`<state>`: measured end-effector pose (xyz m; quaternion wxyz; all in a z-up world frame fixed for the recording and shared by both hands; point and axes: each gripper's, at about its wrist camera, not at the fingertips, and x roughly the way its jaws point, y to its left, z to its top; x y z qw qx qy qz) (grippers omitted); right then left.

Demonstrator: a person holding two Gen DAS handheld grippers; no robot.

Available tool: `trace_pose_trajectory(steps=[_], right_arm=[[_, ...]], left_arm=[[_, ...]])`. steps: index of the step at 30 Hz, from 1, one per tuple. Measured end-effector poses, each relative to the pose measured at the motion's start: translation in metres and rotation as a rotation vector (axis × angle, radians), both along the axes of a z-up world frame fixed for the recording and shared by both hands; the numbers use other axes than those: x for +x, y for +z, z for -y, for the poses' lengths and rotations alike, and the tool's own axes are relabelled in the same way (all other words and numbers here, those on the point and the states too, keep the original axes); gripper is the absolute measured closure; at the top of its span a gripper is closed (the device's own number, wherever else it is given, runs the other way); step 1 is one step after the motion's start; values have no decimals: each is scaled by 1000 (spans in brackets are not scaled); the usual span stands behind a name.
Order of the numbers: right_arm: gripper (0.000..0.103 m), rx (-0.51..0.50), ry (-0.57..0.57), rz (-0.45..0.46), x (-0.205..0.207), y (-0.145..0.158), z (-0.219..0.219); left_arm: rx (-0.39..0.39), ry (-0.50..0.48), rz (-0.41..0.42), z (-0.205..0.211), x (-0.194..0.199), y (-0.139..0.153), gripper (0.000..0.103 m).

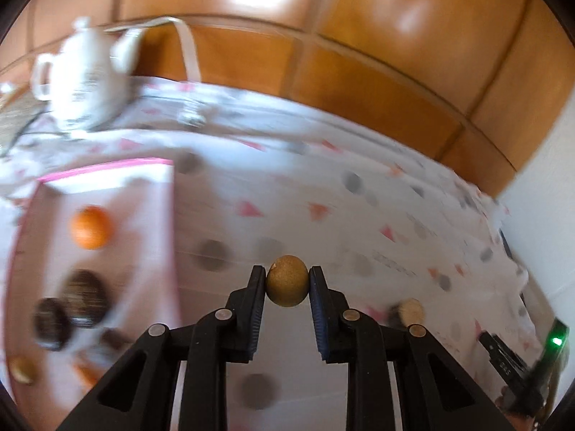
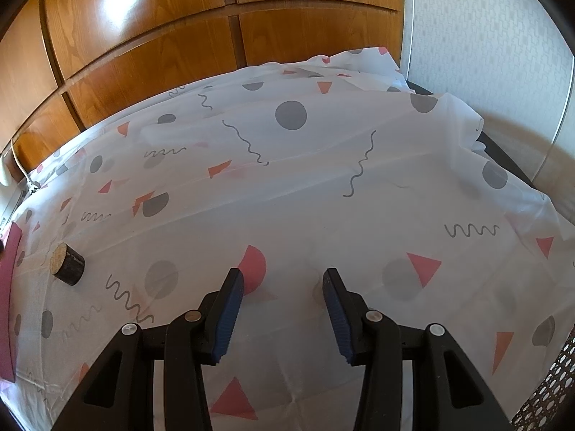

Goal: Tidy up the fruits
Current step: 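Carry the yellow fruit into the pink tray and open the left gripper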

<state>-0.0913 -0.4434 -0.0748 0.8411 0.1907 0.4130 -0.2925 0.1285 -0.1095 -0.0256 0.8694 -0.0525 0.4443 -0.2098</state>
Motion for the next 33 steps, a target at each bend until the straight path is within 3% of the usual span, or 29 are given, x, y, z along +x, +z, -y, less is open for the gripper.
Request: trace_pose_trajectory(steps=[6,13,17,20,25,29,33], right_arm=[[56,-3,5,4,1,3,-5],[56,-19,25,12,2,11,-14],[56,-18,24,11,2,12,-15],[56,-17,21,8,1,11,-15],[56,-18,24,8,0,11,-16],[56,-18,30,10,0,10,-20],[56,-18,39,12,1,10,-25]], left_arm=[[40,176,31,-76,13,3,78],[88,320,0,-133,29,-15,78],[98,345,-6,-148,24,-21,75],[95,353,2,-151,14,-20,62],[101,359,12,-146,0,-14,61],[105,370,42,-145,-19,-4,51],[100,367,70,-144,-36,4,50]])
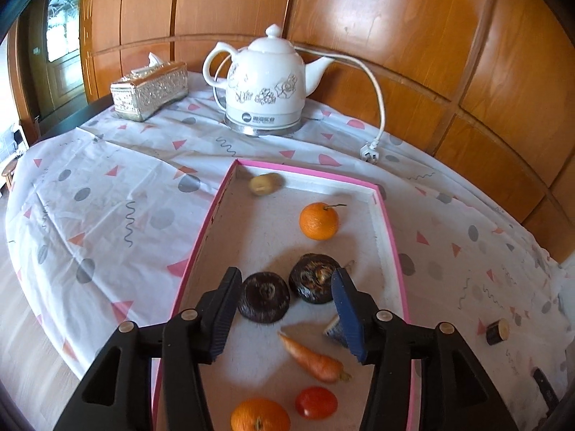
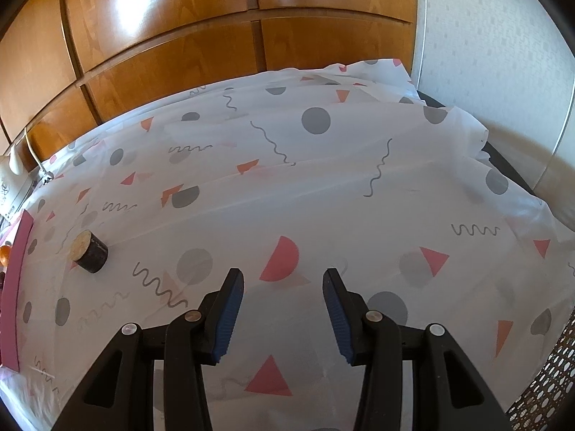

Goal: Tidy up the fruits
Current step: 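Carry the yellow fruit into the pink tray and open the left gripper, then reach the right gripper toward the wooden log slice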

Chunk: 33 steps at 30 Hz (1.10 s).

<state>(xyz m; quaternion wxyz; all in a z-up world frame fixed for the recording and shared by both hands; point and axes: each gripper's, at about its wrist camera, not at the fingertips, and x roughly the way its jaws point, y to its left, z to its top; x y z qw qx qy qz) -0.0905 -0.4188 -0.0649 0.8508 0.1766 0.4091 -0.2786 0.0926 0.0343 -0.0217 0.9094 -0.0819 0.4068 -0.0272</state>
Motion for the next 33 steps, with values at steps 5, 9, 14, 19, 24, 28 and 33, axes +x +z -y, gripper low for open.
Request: trace_pose_trajectory(steps=[5,9,14,19,24,28,33], right_arm=[[56,-1,14,2,3,1,-7],[56,-2,31,2,6,3,-13],[56,4,68,5,11,5,-22],[55,15,127,8,18,5,-36],[55,21,171,5,25,4,-49],[55,32,194,-5,30,2,-57],[55,34,239,1,38,6,-68]], left_arm=[[4,-11,25,1,-20,7,43],[7,-24,28,2,-32,8,42],[-1,-26,18,2,-43,4,41],[-12,-6,5,-3,-52,-1,39],[-22,38,-8,-13,-58,-6,34],[-36,79,-8,-24,-63,-8,30],[-52,124,-16,-39,-66,-11,30]])
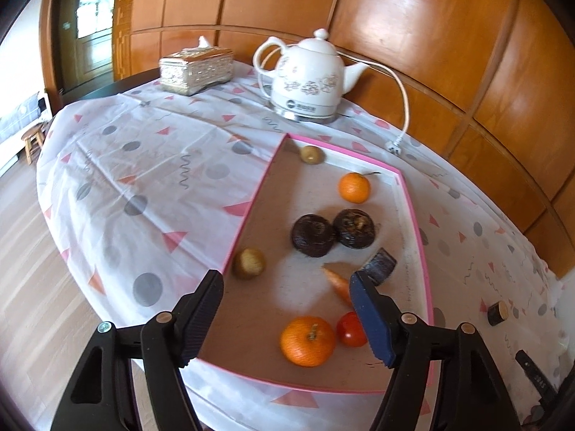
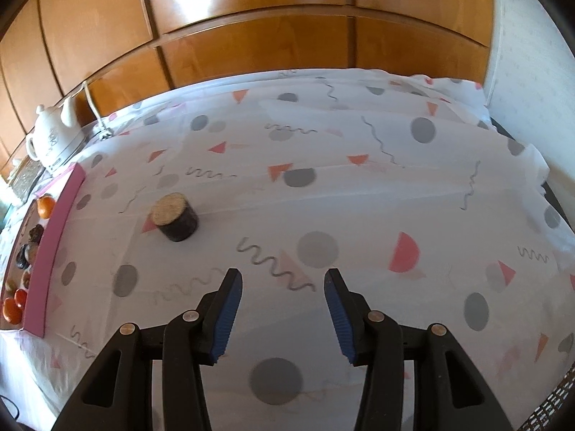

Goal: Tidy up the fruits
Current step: 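Reach the right gripper toward the wooden log slice, then close the right gripper on the log slice and lift it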

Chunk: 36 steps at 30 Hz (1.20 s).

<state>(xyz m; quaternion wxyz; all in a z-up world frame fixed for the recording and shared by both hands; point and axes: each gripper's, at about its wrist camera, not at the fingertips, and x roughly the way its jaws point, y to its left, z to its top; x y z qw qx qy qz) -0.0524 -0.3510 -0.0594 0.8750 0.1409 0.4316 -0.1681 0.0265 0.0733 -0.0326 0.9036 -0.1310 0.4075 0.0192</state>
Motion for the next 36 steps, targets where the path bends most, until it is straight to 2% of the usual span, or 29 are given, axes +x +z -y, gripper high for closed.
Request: trace_pose_trajectory(steps=[5,10,15,24,26,28,30,31,36], right_arm=[[54,13,59,9,13,4,-13],[43,15,145,12,33,7,-31],[43,-16,215,-14,60,2,-46],[43,-70,262,-88,99,-11,-59],[48,-82,266,-95,101,-13,-60],[57,-91,273,-102,104,-15,-61],[61,-102,269,-113,105,-16,-61],[68,-106,267,-115,106,-17,-61],[67,-86,282,-109,107,-16,-60]], left_arm=[[-17,42,-7,-13,-2,-1,29],[-17,70,-10,-23,-7,-2,29],[-28,113,-28,-38,-11,-7,29],[-38,170,-44,-59,-17,-13,28],[-43,177,-46,-61,-17,-14,28],[-47,180,-46,-63,-18,-15,28],[-50,181,-46,-64,-18,-15,28],[-52,182,-46,-65,-18,-15,28],[-62,186,-51,-68,-19,-18,28]])
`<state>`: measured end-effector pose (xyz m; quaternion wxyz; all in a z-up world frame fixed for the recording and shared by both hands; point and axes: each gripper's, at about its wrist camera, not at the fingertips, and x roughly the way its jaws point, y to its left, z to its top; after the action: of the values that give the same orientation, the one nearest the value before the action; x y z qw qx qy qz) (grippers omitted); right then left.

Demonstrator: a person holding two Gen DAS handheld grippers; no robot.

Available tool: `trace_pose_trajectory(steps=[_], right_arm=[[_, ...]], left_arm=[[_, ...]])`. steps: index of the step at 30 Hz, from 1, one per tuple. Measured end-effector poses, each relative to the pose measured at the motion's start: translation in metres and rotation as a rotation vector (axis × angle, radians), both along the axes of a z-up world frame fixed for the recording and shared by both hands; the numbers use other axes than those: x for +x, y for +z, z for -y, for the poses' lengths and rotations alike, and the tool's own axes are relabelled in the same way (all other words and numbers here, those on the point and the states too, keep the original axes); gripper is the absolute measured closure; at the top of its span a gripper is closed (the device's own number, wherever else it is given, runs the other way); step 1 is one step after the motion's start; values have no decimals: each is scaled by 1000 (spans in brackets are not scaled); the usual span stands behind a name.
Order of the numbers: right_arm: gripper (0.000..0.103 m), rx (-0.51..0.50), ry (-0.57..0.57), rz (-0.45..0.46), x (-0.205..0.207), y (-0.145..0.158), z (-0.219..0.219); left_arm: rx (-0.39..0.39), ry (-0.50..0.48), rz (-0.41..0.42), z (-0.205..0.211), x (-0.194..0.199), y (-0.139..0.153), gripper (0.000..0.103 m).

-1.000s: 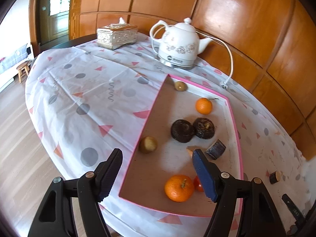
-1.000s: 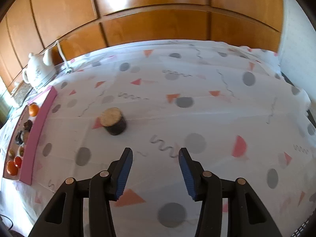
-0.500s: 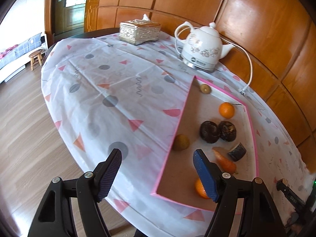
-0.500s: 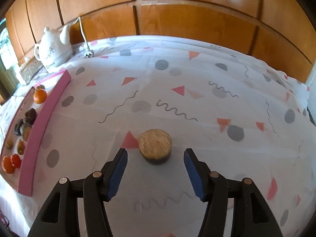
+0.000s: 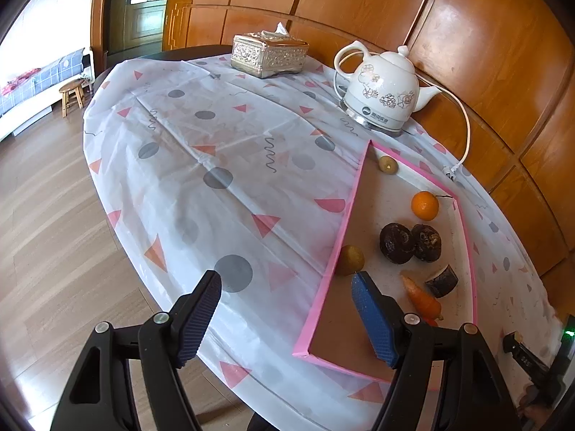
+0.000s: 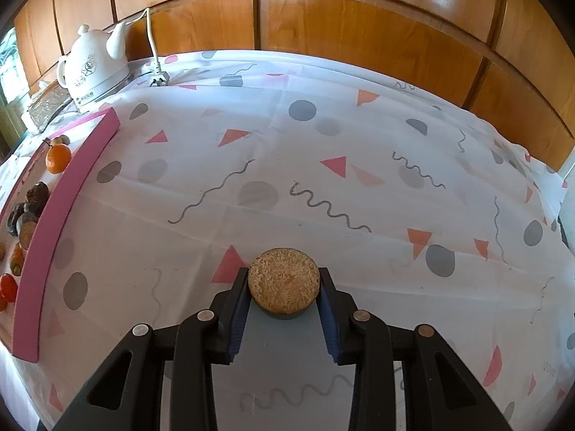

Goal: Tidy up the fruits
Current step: 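Close the right gripper on the log slice and lift it, then carry the log slice into the pink tray and open the right gripper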

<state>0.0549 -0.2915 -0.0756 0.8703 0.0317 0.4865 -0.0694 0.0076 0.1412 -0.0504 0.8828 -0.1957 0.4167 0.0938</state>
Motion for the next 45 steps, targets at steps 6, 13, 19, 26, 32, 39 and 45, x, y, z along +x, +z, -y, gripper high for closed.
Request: trace_pose_trajectory(steps=[6,13,19,26,32,39,45], right_arm=[[67,66,47,24,2,13,-14],[67,144,166,64,6,33,-53],[67,208,272,88,10,49,-88],[67,289,421,88,25,61,-141],[67,303,523,65,40,60,-190],[67,280,570,20,57,45,-228],[56,260,566,11,62,39,-235]], left_arm=[[-6,4,-3,-1,0,-1,28],[-9,3,-6,-2,-1,-2,28],[-18,10,0,-4,-2,-3,28],[-29,21,-3,-8,-2,-6,28],[-34,26,-6,-12,-1,-7,28],[-35,28,-16,-14,-1,-11,28],[-28,20,-15,-12,0,-11,28]])
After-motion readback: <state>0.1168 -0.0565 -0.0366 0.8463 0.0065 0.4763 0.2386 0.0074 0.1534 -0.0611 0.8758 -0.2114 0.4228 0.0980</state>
